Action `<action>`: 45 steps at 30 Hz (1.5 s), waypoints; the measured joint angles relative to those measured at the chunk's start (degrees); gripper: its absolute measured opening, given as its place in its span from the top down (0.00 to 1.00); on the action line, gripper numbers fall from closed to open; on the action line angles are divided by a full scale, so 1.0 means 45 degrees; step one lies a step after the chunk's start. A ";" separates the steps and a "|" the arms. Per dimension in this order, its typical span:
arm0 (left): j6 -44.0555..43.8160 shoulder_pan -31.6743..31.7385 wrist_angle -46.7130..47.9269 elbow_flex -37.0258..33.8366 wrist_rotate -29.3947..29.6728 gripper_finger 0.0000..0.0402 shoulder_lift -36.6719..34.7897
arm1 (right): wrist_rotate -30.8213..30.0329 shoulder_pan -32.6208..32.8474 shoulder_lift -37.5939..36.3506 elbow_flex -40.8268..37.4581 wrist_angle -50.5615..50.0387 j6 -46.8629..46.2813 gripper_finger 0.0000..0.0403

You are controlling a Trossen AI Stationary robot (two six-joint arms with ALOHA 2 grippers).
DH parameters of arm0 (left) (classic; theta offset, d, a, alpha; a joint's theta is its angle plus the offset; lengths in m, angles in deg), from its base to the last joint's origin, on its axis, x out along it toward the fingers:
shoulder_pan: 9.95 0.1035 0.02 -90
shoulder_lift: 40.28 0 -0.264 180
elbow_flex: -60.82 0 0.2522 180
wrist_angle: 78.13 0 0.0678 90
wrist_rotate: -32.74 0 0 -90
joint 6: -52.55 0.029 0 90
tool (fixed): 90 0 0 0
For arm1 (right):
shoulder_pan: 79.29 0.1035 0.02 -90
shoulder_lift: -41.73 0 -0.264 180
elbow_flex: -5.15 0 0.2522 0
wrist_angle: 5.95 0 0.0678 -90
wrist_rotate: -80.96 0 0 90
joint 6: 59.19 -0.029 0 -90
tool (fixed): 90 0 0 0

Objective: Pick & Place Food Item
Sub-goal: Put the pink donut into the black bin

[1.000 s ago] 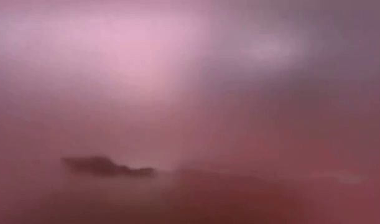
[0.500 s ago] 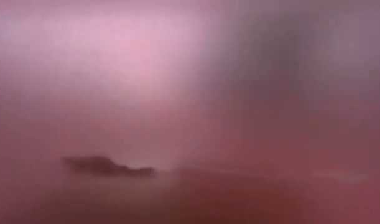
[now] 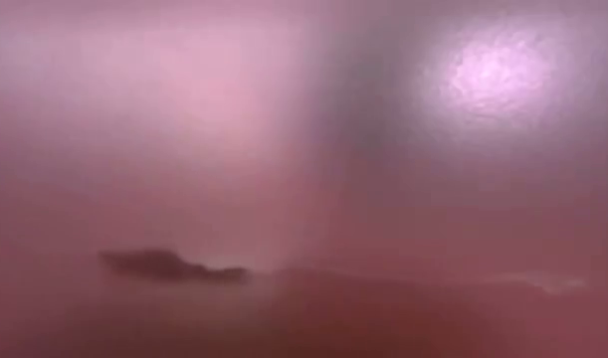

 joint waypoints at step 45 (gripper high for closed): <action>0.3740 0.8679 -0.0367 0.2939 -1.3350 0.38 1.1130 | -0.5113 0.5843 -0.6153 0.1297 -1.0271 -0.6014 0.36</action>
